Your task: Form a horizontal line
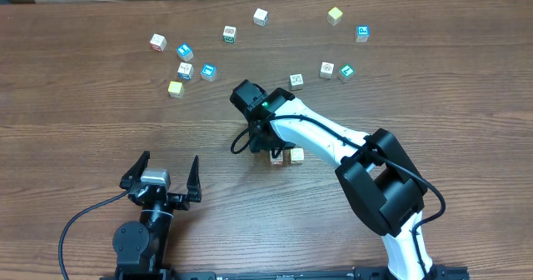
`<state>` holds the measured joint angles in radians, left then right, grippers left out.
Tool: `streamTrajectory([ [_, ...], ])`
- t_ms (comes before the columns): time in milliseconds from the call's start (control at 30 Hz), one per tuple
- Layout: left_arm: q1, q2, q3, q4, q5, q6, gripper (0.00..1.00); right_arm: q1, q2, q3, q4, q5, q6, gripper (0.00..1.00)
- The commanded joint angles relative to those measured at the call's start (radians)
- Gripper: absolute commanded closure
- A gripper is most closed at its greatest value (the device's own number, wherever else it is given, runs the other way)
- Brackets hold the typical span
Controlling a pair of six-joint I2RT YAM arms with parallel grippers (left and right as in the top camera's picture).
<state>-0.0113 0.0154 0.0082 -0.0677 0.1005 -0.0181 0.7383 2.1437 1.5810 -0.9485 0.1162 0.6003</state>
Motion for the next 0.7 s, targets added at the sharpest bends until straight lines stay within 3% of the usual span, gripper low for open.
streamTrajectory([
  [0, 0.007, -0.010, -0.003, -0.002, -0.004, 0.023, 0.00, -0.005, -0.023, 0.007, 0.040, 0.033, -0.016, 0.47],
  [133, 0.007, -0.010, -0.003, -0.002, -0.004, 0.023, 0.00, -0.003, -0.023, 0.007, 0.111, 0.011, -0.029, 0.65],
  [300, 0.007, -0.010, -0.003, -0.002, -0.004, 0.023, 0.00, -0.001, -0.023, 0.007, 0.164, -0.117, -0.028, 0.70],
  [433, 0.007, -0.010, -0.003, -0.002, -0.004, 0.023, 0.00, 0.009, -0.023, 0.007, 0.166, -0.176, -0.024, 0.85],
  [667, 0.007, -0.010, -0.003, -0.002, -0.004, 0.023, 0.00, 0.055, -0.023, 0.006, 0.106, -0.265, -0.024, 0.91],
])
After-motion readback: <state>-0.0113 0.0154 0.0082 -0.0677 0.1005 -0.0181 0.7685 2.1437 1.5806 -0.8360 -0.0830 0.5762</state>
